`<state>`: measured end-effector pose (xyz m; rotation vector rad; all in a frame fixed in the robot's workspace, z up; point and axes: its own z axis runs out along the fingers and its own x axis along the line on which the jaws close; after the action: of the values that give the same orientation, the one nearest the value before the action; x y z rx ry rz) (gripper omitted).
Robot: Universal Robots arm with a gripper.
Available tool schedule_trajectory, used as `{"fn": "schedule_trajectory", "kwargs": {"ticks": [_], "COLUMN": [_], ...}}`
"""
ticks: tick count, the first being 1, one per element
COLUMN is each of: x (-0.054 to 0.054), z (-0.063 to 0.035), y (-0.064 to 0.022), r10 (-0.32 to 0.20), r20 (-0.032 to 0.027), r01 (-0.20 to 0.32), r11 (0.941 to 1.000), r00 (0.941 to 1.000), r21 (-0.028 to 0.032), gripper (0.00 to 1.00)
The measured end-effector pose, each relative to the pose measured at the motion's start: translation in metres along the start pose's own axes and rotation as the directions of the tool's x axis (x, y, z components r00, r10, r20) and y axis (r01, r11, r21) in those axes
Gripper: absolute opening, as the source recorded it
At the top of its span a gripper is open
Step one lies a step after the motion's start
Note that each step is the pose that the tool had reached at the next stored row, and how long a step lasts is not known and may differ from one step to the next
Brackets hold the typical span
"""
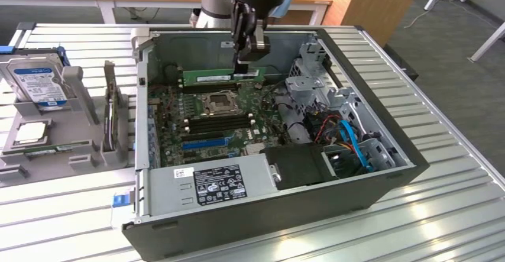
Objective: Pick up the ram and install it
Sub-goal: 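Pick up the ram and move it above insertion slot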
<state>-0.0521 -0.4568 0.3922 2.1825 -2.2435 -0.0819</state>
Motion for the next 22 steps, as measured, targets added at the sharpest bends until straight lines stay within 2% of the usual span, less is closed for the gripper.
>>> {"fn": "schedule_trajectory", "kwargs": {"ticks": [10,22], "x": [-0.002,-0.014], "z": [0.0001,0.0012], "y": [-0.0009,-0.0006], "r10": [0.0,0.0], "r20": [0.0,0.0003], "r01": [0.0,0.0], "r11": [1.0,1.0], "r00": [1.0,1.0], "r21": [0.0,0.0001], "gripper": [0.12,0.12]}}
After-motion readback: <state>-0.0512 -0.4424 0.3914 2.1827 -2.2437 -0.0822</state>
